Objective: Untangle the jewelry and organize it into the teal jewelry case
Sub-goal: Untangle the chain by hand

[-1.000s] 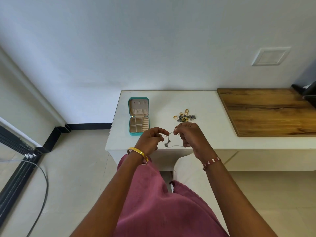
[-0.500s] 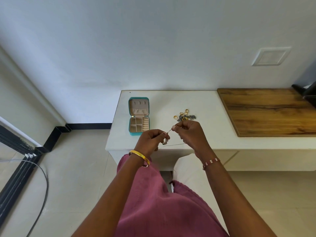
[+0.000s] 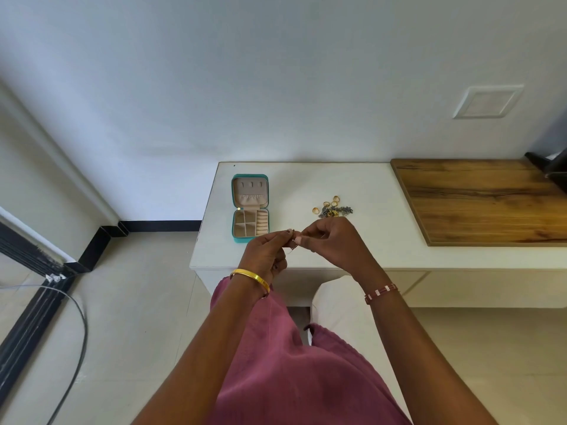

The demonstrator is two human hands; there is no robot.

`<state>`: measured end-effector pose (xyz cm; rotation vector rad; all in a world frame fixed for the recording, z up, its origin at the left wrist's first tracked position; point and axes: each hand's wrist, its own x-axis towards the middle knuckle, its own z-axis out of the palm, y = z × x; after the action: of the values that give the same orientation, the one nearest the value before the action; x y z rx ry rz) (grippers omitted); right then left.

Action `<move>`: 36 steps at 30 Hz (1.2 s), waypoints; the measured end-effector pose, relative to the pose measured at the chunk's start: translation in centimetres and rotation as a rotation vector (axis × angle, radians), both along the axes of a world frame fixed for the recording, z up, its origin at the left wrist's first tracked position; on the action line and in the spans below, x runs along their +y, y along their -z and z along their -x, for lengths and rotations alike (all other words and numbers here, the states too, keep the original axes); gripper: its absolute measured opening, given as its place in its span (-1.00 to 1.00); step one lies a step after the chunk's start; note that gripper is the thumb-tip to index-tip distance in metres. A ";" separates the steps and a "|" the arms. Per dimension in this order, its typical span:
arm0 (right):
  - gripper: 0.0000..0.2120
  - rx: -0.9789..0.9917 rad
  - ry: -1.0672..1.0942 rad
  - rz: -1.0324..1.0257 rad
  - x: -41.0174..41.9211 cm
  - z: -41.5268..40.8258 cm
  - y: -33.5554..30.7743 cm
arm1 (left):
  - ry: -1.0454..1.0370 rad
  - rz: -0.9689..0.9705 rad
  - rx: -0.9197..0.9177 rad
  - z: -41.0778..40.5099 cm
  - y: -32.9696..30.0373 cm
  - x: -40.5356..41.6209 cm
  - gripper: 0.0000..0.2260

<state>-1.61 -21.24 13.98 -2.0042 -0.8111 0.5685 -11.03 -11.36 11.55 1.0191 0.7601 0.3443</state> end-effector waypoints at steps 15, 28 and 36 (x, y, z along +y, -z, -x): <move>-0.94 0.064 0.026 -0.112 -0.2 0.1 -0.1 | -0.113 -0.166 0.043 0.0 0.2 0.0 -0.83; -0.90 -0.080 -0.027 -0.096 0.0 0.1 -0.1 | -0.017 -0.792 0.199 0.0 0.9 0.4 -0.85; -0.73 -0.228 -0.102 0.050 -0.2 0.2 -0.6 | 0.091 -0.851 0.138 0.1 0.4 0.0 -0.90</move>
<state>-1.81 -21.48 14.58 -2.1086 -1.0515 0.4257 -11.11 -11.36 11.13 1.8868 0.6914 0.5413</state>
